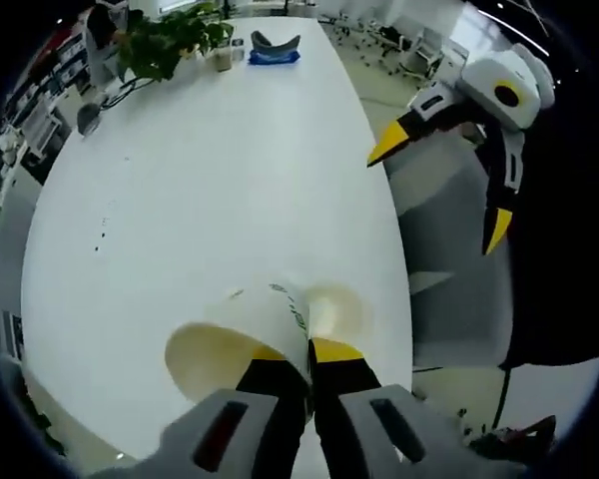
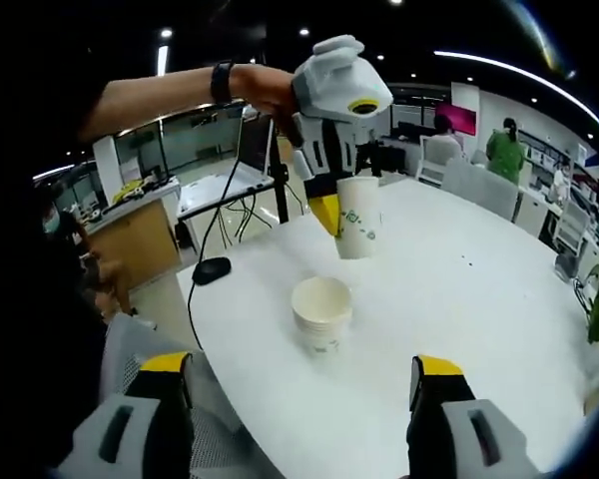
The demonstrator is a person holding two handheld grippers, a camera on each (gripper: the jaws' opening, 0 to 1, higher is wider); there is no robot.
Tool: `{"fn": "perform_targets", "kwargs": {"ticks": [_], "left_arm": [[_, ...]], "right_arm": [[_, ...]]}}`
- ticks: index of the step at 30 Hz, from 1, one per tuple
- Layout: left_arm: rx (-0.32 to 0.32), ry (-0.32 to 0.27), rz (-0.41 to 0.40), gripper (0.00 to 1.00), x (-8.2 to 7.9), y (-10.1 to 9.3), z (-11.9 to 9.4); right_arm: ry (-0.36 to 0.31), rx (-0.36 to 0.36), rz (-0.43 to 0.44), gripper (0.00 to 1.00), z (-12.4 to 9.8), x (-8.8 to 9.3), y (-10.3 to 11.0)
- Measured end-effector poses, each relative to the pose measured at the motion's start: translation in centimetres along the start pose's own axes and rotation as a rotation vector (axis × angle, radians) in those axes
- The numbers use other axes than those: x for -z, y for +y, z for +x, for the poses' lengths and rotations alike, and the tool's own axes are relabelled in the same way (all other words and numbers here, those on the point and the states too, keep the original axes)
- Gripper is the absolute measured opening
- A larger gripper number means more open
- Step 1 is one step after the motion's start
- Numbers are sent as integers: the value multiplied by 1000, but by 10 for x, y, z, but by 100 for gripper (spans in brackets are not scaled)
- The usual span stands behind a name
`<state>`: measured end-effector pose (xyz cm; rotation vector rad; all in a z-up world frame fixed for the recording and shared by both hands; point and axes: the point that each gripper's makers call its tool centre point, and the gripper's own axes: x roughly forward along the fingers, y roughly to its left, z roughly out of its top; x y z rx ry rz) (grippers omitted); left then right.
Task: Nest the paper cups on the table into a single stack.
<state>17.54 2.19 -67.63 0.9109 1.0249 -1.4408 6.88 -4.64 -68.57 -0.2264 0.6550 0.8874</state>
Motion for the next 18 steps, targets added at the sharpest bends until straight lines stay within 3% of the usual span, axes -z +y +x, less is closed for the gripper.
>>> {"fn": "perform_targets", "kwargs": {"ticks": [9, 18], "left_arm": [[3, 53, 54, 0, 0, -23, 6], [19, 100, 73, 0, 10, -41, 20]], "right_arm": [[-4, -4, -1, 91, -1, 2, 1], [-6, 10, 8, 91, -3, 5, -2]]}}
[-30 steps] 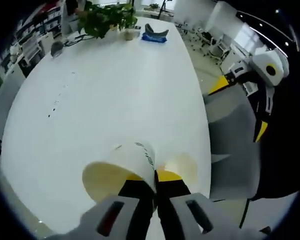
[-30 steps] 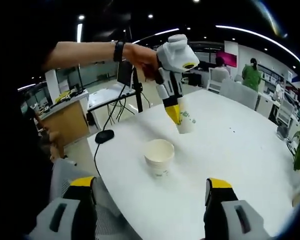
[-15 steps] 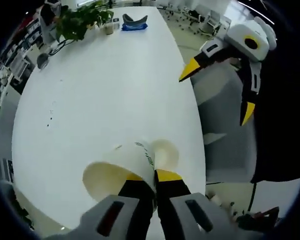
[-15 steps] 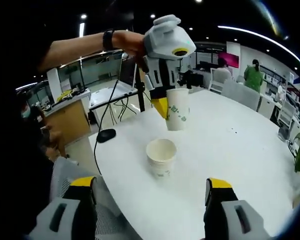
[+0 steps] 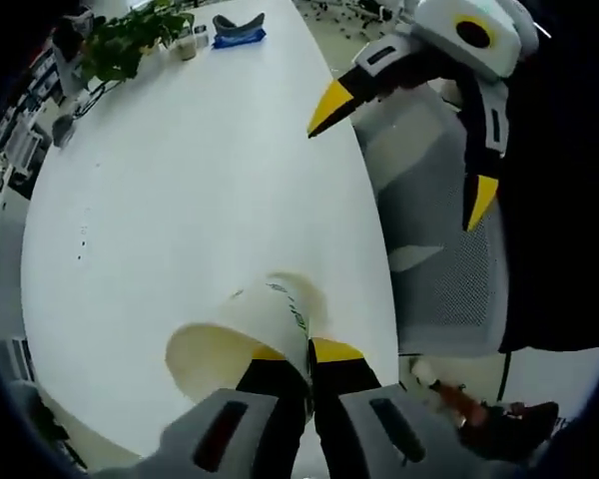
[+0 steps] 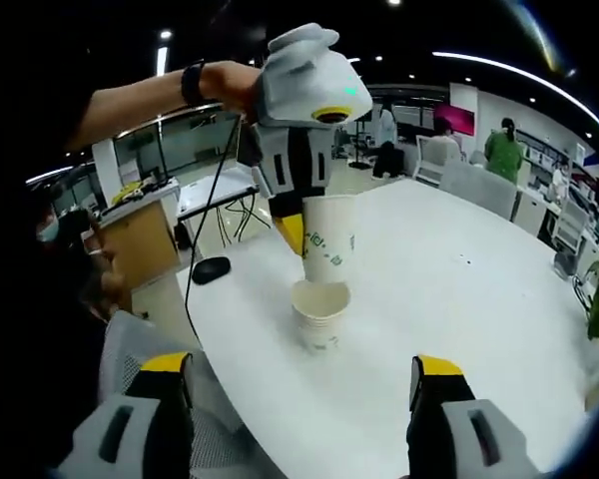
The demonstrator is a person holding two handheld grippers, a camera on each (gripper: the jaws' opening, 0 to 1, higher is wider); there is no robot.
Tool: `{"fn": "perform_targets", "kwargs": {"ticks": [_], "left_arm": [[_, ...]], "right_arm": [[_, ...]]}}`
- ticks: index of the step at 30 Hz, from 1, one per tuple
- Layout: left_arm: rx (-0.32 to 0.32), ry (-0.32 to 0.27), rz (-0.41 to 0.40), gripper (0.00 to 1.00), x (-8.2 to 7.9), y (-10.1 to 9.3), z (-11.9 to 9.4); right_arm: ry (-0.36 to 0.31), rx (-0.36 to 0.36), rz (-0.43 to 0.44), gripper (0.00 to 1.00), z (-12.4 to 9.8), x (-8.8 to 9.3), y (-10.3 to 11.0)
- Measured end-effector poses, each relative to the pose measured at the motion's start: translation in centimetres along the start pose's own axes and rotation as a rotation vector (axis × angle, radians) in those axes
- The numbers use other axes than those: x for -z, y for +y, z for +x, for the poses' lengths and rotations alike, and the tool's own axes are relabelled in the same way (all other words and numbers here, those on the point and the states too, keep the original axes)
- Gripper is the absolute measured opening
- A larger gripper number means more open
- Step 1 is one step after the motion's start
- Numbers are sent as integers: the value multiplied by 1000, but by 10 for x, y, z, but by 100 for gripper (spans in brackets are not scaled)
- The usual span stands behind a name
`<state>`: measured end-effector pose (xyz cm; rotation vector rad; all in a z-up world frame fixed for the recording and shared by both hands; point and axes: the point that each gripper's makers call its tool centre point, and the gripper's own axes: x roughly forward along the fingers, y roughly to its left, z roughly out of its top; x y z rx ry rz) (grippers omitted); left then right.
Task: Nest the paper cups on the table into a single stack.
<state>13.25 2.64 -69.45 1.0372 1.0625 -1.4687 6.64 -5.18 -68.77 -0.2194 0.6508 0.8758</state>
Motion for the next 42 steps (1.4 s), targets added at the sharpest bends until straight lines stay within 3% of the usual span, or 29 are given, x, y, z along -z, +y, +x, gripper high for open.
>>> {"fn": "perform_targets", "kwargs": {"ticks": [6, 21, 42], "left_arm": [[15, 20, 7, 0, 3, -4, 12], [13, 64, 13, 0, 12, -1, 17], [16, 88, 34, 0, 8, -1, 34]], "right_arm": [[-1, 0, 5, 91, 0, 2, 2], [-2, 4, 13, 91, -3, 4, 2], [1, 25, 38, 91, -6, 13, -2]]}}
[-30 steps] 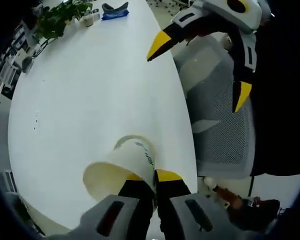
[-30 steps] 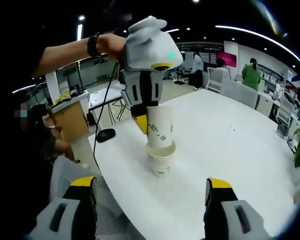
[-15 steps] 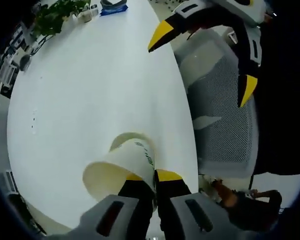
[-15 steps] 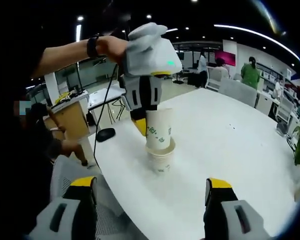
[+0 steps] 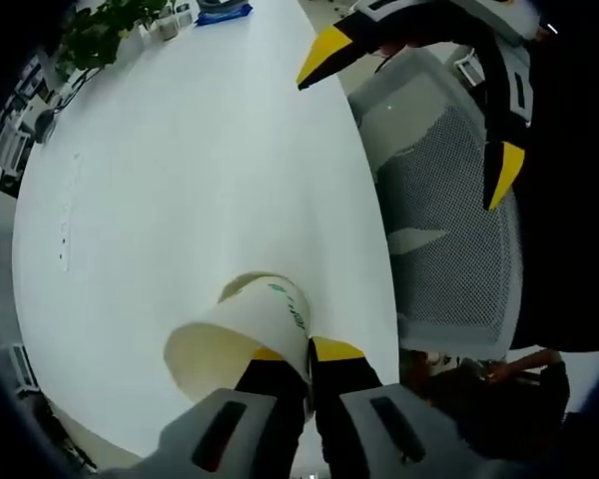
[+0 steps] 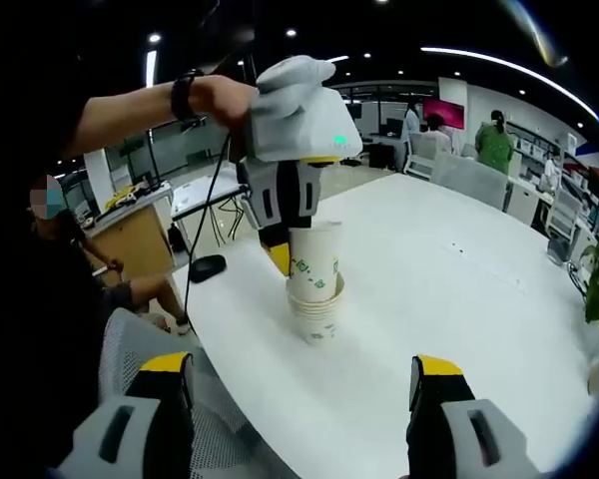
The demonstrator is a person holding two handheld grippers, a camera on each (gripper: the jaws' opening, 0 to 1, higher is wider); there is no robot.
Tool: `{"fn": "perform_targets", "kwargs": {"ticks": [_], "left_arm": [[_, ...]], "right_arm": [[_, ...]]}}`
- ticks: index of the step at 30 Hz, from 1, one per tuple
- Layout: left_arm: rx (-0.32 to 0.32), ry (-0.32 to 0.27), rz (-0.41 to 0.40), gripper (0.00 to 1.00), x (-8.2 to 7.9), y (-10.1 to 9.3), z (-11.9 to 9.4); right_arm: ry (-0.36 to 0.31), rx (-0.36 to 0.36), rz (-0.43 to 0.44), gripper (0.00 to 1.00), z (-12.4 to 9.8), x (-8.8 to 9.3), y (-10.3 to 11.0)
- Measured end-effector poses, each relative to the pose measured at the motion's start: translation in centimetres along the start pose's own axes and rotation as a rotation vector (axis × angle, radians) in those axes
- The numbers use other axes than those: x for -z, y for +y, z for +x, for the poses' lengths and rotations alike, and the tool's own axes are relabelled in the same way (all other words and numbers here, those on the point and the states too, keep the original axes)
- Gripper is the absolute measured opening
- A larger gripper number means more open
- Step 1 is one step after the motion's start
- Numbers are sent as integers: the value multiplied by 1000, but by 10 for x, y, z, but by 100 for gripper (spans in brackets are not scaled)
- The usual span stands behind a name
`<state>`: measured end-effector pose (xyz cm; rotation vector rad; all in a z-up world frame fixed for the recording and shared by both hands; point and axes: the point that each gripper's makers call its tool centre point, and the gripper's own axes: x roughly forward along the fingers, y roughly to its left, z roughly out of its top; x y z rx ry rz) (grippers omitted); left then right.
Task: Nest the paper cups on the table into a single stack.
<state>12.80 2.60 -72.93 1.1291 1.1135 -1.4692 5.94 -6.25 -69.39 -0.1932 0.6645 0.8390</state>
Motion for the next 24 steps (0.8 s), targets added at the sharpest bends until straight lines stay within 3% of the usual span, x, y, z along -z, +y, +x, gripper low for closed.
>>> {"fn": "perform_targets", "kwargs": {"ticks": [24], "left_arm": [[4, -10, 47, 4, -1, -3, 3]], "right_arm": [[-9, -1, -7, 91, 1, -8, -1]]}}
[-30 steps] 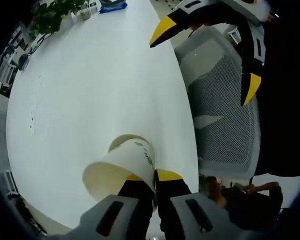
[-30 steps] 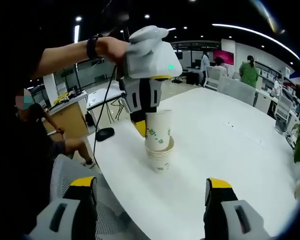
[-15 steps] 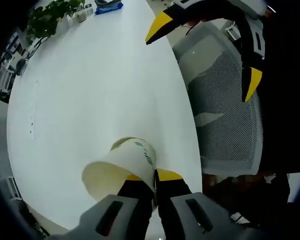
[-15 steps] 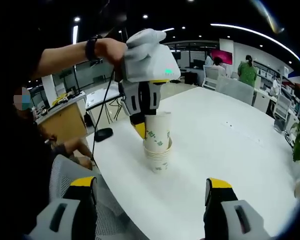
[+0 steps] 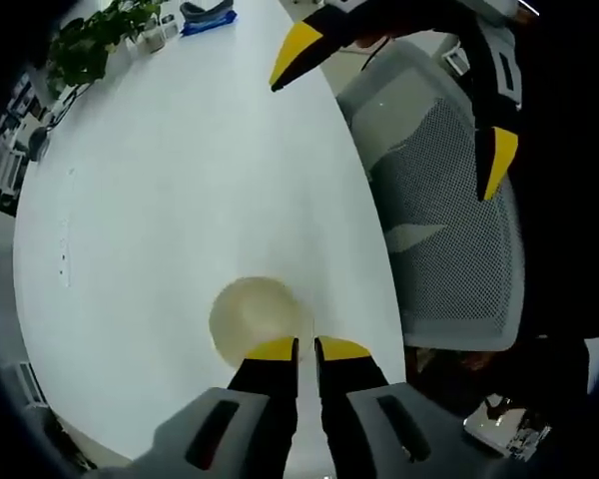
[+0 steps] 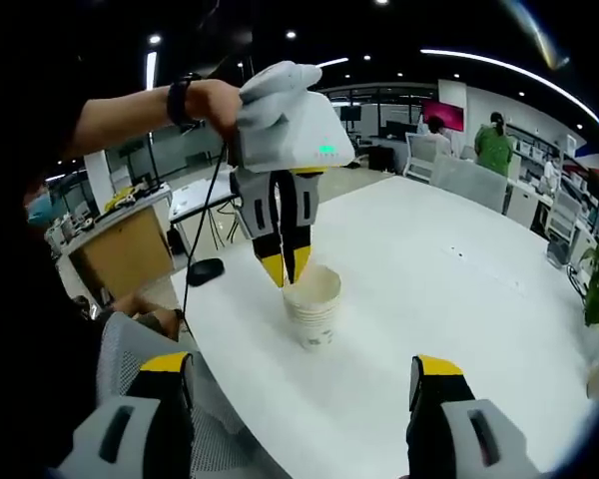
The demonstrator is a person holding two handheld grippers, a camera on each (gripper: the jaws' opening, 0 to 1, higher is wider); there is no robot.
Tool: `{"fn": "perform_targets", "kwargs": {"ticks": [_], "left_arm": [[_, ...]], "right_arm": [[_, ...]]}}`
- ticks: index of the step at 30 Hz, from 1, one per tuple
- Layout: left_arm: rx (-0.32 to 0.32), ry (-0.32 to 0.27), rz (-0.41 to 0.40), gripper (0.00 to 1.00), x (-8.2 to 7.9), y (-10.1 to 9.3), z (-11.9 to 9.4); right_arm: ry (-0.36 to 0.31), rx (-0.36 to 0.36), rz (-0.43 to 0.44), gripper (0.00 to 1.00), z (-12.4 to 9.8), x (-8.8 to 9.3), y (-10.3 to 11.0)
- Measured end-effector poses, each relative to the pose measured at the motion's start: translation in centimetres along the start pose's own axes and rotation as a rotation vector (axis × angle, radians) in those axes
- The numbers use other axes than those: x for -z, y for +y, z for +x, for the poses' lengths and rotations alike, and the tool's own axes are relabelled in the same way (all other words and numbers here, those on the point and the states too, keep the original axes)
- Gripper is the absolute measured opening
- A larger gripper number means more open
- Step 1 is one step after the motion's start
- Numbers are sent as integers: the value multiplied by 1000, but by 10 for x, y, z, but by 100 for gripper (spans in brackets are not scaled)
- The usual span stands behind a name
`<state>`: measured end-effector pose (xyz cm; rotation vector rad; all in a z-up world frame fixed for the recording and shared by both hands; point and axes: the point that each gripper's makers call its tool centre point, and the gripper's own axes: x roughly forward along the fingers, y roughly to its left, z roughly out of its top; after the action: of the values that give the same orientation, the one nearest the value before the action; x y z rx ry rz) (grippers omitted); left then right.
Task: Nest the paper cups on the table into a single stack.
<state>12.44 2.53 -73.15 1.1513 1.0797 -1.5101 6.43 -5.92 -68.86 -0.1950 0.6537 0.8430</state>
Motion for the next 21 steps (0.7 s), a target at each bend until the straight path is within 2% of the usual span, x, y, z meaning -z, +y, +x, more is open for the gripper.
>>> {"fn": "perform_targets", "kwargs": {"ticks": [6, 11, 17, 18, 20, 21], "left_arm": [[-3, 2, -2, 4, 2, -2, -1], [-14, -21, -15, 7, 2, -1, -5], [-71, -98, -73, 16, 6, 6, -20], [-98, -126, -90, 20, 6, 10, -24], [-102, -167, -114, 21, 5, 11, -30], [-109, -206, -134, 22, 2, 10, -36]], "right_arm": [[-1, -1, -3, 91, 0, -1, 0], [0, -4, -6, 91, 2, -2, 1], [3, -11, -14, 91, 7, 0, -2], [6, -13, -19, 91, 6, 0, -1], [11, -13, -25, 91, 10, 1, -5], [11, -14, -26, 91, 13, 2, -8]]}}
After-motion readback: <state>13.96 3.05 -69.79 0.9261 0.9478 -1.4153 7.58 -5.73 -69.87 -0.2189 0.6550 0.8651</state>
